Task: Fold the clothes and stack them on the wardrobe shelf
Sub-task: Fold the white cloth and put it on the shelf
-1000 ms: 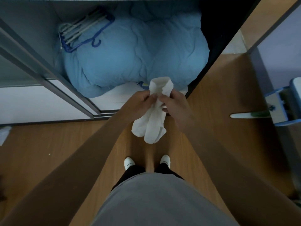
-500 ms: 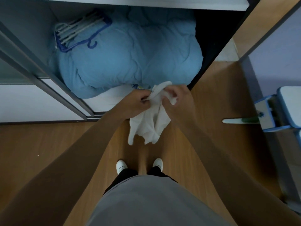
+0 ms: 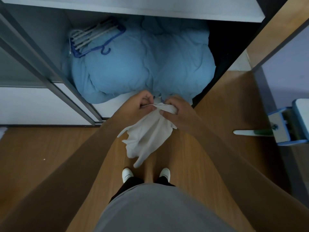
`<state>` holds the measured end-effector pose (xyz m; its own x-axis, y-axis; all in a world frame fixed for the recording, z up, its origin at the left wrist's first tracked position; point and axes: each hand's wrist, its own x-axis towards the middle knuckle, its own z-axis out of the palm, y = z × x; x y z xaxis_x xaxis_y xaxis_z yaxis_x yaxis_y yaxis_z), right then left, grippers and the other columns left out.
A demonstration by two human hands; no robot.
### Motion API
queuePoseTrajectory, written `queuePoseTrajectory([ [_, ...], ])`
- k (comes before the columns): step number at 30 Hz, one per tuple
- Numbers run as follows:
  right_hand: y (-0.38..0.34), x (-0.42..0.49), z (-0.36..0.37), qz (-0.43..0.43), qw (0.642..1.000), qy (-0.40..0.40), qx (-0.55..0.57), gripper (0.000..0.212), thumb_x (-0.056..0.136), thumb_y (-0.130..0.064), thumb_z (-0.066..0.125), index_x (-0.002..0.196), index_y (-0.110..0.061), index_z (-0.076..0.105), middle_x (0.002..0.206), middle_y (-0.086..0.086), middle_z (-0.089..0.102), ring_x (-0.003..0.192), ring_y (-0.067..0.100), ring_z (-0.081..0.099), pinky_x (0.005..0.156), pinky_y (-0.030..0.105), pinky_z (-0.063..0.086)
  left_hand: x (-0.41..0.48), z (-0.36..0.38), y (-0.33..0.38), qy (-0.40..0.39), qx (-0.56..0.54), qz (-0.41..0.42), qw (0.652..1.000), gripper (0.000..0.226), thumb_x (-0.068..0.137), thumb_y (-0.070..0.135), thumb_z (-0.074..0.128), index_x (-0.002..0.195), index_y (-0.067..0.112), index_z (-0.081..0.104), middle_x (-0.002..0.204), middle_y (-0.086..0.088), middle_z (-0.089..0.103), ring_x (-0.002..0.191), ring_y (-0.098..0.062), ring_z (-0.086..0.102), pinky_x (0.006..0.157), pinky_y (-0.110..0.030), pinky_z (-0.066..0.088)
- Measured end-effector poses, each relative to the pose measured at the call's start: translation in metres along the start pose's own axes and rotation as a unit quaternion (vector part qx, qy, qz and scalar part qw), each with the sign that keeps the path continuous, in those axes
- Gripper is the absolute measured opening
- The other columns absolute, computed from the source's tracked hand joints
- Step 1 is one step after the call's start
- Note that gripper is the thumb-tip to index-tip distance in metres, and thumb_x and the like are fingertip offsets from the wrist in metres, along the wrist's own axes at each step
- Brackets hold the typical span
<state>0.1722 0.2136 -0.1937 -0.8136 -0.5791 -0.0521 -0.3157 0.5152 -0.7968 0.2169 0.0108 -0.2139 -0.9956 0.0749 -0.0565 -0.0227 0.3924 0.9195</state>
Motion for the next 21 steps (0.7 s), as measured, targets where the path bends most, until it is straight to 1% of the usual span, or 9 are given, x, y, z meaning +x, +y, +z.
queuePoseTrajectory([
  [3, -0.007, 0.001, 0.005, 0.027, 0.998, 0.022, 0.052, 0.025, 0.089, -0.018, 0.070, 0.081, -0.027, 0.048, 0.079, -0.011, 0.051, 0.070, -0.003, 0.047, 0.062, 0.014, 0.035, -0.005, -0.008, 0.000, 0.025, -0.011, -0.001, 1.000, 0.019, 0.091, 0.014, 0.069, 0.087, 0.030, 0.058, 0.073, 0.021, 0.067, 0.068, 0.009, 0.058, 0.066, -0.008, 0.042],
  [5, -0.011, 0.003, 0.007, 0.032, 0.997, 0.041, 0.064, 0.022, 0.089, -0.017, 0.070, 0.087, -0.022, 0.048, 0.082, -0.012, 0.050, 0.072, -0.003, 0.046, 0.064, 0.012, 0.036, -0.007, -0.011, -0.006, 0.052, 0.001, -0.007, 0.999, 0.017, 0.090, 0.019, 0.071, 0.086, 0.030, 0.059, 0.077, 0.017, 0.066, 0.071, 0.006, 0.058, 0.070, -0.015, 0.044],
  [6, -0.014, 0.004, 0.008, 0.026, 0.996, 0.046, 0.070, 0.019, 0.089, -0.016, 0.070, 0.095, -0.020, 0.052, 0.089, -0.012, 0.053, 0.078, -0.005, 0.048, 0.070, 0.010, 0.038, -0.008, -0.011, -0.011, 0.069, 0.009, -0.013, 0.997, 0.014, 0.090, 0.021, 0.071, 0.086, 0.028, 0.060, 0.079, 0.016, 0.066, 0.073, 0.006, 0.057, 0.072, -0.019, 0.045],
  [8, -0.019, 0.005, 0.006, 0.002, 0.998, 0.033, 0.061, 0.028, 0.091, -0.011, 0.065, 0.117, -0.019, 0.058, 0.113, -0.011, 0.060, 0.102, -0.006, 0.053, 0.090, 0.007, 0.039, -0.011, -0.009, -0.021, 0.102, 0.023, -0.033, 0.994, 0.010, 0.091, 0.026, 0.070, 0.086, 0.024, 0.061, 0.080, 0.017, 0.063, 0.075, 0.007, 0.056, 0.074, -0.021, 0.044],
  [10, -0.023, 0.005, 0.004, -0.009, 0.999, 0.012, 0.028, 0.028, 0.094, -0.006, 0.061, 0.121, -0.014, 0.064, 0.123, -0.004, 0.064, 0.113, 0.004, 0.056, 0.102, 0.018, 0.041, -0.014, -0.005, -0.031, 0.119, 0.030, -0.052, 0.991, 0.012, 0.091, 0.031, 0.069, 0.086, 0.024, 0.061, 0.080, 0.017, 0.062, 0.077, 0.009, 0.055, 0.073, -0.014, 0.043],
  [13, -0.027, 0.004, 0.002, -0.011, 0.999, 0.030, -0.006, 0.019, 0.094, -0.004, 0.060, 0.110, -0.008, 0.070, 0.112, 0.007, 0.070, 0.106, 0.019, 0.062, 0.098, 0.028, 0.046, -0.020, -0.001, -0.042, 0.093, 0.024, -0.043, 0.994, 0.015, 0.086, 0.045, 0.070, 0.088, 0.030, 0.064, 0.088, 0.020, 0.065, 0.085, 0.008, 0.058, 0.075, -0.004, 0.042],
  [16, -0.030, 0.006, 0.000, -0.020, 0.998, 0.053, -0.028, 0.017, 0.094, -0.002, 0.059, 0.106, -0.004, 0.071, 0.108, 0.014, 0.071, 0.102, 0.025, 0.064, 0.091, 0.019, 0.044, -0.024, 0.008, -0.050, 0.070, 0.060, -0.020, 0.996, 0.032, 0.076, 0.055, 0.074, 0.096, 0.032, 0.066, 0.100, 0.026, 0.063, 0.101, 0.010, 0.054, 0.084, -0.004, 0.038],
  [18, -0.030, 0.007, -0.001, -0.026, 0.997, 0.055, -0.039, 0.017, 0.094, -0.002, 0.059, 0.106, -0.003, 0.072, 0.107, 0.017, 0.071, 0.101, 0.028, 0.064, 0.085, 0.010, 0.041, -0.021, 0.016, -0.052, 0.074, 0.092, -0.022, 0.993, 0.042, 0.072, 0.058, 0.076, 0.103, 0.035, 0.061, 0.107, 0.027, 0.058, 0.102, 0.016, 0.047, 0.087, -0.005, 0.034],
  [21, -0.030, 0.007, -0.001, -0.007, 0.997, 0.072, -0.039, 0.019, 0.095, -0.010, 0.061, 0.109, -0.008, 0.074, 0.111, 0.011, 0.070, 0.106, 0.025, 0.063, 0.090, 0.020, 0.043, -0.014, 0.025, -0.051, 0.063, 0.111, -0.032, 0.991, 0.056, 0.070, 0.058, 0.076, 0.117, 0.035, 0.056, 0.114, 0.021, 0.053, 0.102, 0.006, 0.045, 0.087, -0.011, 0.032],
])
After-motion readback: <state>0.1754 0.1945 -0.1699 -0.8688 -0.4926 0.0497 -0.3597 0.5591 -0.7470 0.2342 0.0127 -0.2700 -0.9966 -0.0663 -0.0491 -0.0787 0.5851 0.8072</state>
